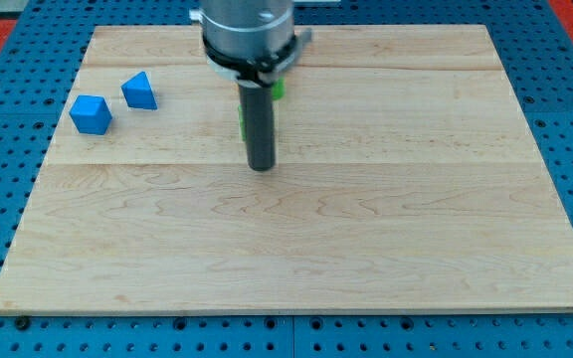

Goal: Push the green blocks into a group of blocks

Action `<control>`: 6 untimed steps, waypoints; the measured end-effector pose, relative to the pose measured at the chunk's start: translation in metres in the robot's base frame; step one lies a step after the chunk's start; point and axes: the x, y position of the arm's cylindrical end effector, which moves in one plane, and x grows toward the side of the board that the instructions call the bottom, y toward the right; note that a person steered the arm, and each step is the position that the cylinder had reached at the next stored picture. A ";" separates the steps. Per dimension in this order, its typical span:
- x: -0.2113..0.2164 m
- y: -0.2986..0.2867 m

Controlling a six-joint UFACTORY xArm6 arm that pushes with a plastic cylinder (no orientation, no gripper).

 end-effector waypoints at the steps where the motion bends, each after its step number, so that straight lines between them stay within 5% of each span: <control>1: -0.017 -0.010; 3: -0.102 -0.025; 4: -0.065 -0.025; 6: -0.054 -0.239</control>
